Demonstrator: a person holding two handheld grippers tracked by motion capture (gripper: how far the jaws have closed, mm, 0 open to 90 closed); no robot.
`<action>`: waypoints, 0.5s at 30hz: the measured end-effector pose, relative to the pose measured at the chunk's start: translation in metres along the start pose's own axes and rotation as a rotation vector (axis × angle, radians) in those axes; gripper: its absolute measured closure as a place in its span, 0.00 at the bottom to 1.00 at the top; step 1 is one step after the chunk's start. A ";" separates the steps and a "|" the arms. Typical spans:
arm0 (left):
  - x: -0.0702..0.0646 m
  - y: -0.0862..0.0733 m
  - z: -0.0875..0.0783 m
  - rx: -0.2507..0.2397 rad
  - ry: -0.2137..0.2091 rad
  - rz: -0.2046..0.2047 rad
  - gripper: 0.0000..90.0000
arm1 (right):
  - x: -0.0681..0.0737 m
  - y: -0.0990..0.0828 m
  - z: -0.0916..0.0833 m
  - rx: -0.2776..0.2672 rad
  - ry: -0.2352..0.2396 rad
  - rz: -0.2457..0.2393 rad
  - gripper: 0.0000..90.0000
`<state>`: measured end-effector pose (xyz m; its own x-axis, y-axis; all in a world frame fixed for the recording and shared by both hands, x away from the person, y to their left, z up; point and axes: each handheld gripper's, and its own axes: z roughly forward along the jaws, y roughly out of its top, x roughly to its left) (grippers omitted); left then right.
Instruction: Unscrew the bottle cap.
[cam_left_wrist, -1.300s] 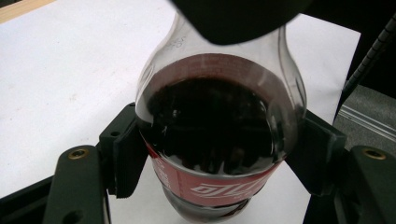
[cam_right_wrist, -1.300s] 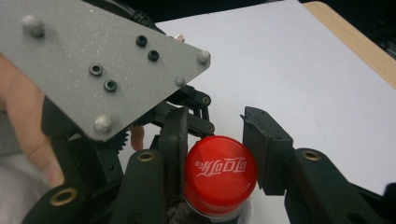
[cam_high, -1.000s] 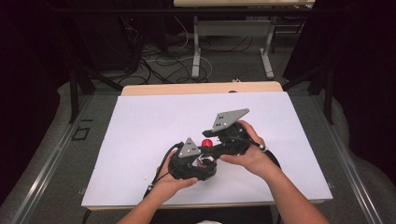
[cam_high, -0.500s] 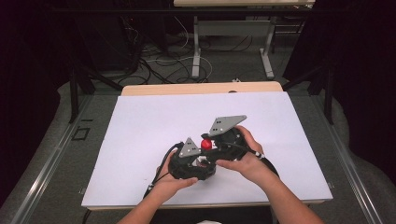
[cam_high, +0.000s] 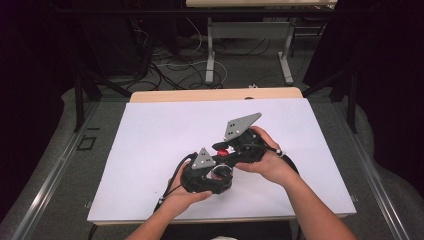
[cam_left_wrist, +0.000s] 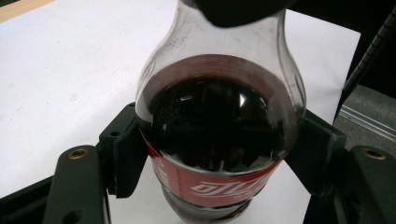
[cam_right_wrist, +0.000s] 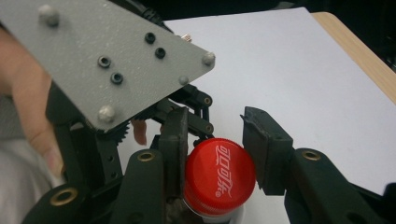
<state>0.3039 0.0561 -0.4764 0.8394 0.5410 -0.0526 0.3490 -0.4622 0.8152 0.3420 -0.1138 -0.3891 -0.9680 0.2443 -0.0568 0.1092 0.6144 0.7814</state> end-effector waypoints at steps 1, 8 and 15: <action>0.000 0.000 0.000 0.000 0.001 0.000 0.34 | 0.000 0.000 0.000 0.000 0.002 -0.012 0.68; 0.003 0.000 -0.001 -0.006 0.006 -0.021 0.34 | 0.013 -0.001 -0.003 -0.031 -0.123 0.103 0.50; 0.005 -0.001 -0.002 0.003 0.014 -0.032 0.34 | 0.029 -0.002 -0.004 -0.043 -0.207 0.155 0.52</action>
<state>0.3068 0.0607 -0.4763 0.8219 0.5652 -0.0710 0.3771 -0.4465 0.8115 0.3126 -0.1105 -0.3900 -0.8731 0.4842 -0.0566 0.2390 0.5264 0.8160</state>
